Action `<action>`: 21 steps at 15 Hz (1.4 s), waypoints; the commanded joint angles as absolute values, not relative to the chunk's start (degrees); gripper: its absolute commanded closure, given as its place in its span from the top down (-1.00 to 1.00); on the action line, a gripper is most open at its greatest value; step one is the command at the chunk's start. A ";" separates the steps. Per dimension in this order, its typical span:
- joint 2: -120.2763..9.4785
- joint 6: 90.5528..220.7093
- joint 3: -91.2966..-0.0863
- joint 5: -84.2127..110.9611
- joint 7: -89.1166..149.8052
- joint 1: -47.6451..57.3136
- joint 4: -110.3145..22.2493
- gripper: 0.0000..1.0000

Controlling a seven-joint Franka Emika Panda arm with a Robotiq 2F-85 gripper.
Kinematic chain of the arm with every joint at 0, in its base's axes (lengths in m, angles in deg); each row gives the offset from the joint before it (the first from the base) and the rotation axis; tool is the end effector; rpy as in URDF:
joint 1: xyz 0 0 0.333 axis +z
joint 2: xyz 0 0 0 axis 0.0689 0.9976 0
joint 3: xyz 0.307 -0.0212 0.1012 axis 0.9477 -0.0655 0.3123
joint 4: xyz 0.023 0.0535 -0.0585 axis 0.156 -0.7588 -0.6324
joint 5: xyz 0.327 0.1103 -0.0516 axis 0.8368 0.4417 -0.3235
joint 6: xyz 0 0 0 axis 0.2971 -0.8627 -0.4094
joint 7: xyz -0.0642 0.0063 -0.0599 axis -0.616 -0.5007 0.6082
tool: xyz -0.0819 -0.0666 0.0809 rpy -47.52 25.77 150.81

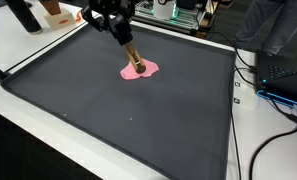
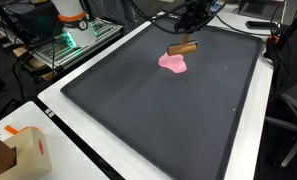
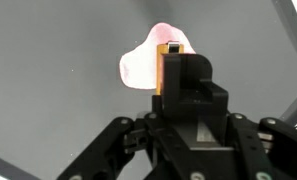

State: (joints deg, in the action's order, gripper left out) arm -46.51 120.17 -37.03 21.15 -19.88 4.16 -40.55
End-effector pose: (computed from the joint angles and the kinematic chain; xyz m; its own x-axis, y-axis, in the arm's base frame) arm 0.6037 0.0556 0.3764 0.6426 0.7593 -0.1026 0.7181 -0.6435 -0.2651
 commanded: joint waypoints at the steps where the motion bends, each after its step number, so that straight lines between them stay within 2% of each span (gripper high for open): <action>1: -46.36 120.01 -36.39 20.88 -19.68 3.43 -40.38 -0.04; 5: -46.05 120.01 -36.58 20.93 -19.76 2.62 -40.28 -0.04; 6: -46.03 120.01 -36.58 20.93 -19.76 2.61 -40.27 -0.54; 21: -51.48 126.35 -30.09 -7.44 -19.55 18.25 -50.33 -0.54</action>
State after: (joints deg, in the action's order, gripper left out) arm -48.47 124.20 -30.91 -2.99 -19.95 16.67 -45.39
